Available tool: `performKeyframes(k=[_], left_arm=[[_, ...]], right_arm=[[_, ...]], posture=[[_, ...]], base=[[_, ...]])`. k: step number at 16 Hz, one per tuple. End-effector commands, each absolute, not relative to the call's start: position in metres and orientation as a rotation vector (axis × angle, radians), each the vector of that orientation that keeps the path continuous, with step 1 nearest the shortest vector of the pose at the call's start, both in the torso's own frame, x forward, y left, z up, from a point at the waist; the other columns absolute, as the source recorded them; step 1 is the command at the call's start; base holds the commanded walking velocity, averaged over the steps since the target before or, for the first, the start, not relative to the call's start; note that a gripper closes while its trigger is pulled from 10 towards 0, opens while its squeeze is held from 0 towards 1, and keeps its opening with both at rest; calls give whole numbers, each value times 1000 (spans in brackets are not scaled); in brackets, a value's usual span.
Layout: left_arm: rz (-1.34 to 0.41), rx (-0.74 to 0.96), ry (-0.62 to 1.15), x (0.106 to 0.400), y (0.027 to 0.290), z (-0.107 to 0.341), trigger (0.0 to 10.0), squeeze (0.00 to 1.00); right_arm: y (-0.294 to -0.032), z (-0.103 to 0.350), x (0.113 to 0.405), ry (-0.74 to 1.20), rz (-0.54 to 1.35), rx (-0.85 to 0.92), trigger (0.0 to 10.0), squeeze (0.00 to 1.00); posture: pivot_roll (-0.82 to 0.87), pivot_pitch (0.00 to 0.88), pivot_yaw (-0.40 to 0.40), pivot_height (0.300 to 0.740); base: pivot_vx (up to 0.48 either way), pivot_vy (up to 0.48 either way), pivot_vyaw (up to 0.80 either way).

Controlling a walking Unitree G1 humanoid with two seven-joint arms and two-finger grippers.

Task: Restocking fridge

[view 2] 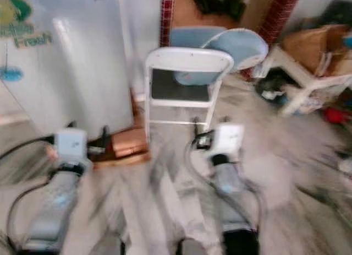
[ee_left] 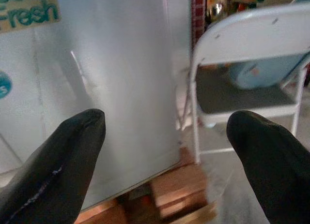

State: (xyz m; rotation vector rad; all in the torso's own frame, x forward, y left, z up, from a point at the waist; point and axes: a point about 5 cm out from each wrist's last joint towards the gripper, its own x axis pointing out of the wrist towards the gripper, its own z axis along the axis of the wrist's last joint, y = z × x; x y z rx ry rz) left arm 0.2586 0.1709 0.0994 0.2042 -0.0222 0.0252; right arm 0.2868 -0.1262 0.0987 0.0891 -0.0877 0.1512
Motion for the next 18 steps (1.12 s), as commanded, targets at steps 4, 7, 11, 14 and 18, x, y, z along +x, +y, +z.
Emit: performKeyframes(k=[4,7,11,14,18], left_arm=[[4,196,-32,258,163,101,10000,0],[0,206,-28,257,162,99,10000,0],[-107,236,-52,267,151,106,10000,0],[-113,234,-42,269,149,106,10000,0],[-72,262,-34,255,152,100,10000,0]], right_arm=[[-137,98,288,-90,126,67,10000,0],[-135,96,288,-87,123,61,10000,0],[-148,98,282,-116,19,26,10000,0],[-154,89,276,-89,-8,19,10000,0],[-156,96,292,-91,26,-20,10000,0]], posture=[[155,108,-48,740],[158,115,-35,740],[117,115,44,740],[130,123,24,740],[166,132,-37,740]], base=[[0,480,-331],[0,480,0],[0,480,0],[0,480,0],[0,458,0]])
